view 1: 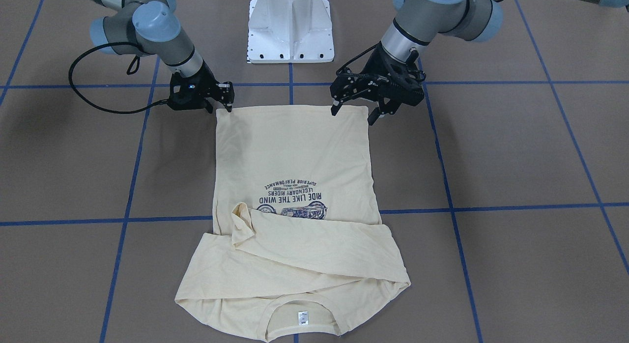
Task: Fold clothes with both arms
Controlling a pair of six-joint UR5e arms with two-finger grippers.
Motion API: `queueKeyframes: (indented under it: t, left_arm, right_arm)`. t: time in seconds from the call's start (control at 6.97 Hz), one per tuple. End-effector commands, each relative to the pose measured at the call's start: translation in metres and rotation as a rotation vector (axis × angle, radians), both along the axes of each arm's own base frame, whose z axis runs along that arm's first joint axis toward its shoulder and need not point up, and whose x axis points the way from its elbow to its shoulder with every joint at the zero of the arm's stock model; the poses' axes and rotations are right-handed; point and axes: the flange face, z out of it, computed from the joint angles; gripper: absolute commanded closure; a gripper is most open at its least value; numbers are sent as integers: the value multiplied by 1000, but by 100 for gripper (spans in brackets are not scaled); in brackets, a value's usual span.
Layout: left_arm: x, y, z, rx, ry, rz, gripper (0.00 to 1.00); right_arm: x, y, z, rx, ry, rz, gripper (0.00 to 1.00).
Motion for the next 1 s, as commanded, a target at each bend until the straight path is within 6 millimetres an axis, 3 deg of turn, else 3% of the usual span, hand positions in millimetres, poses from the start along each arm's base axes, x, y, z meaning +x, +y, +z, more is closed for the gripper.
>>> queueKeyframes:
  t: [0.0,0.86]
  left_arm:
    - [0,1,4,-3,-6,2,0]
    - [1,0,5,-3,-7,2,1]
  right_arm:
    - [-4,4,-2,-5,14,-9,97]
    - [-2,6,-8,-14,24,-19,100]
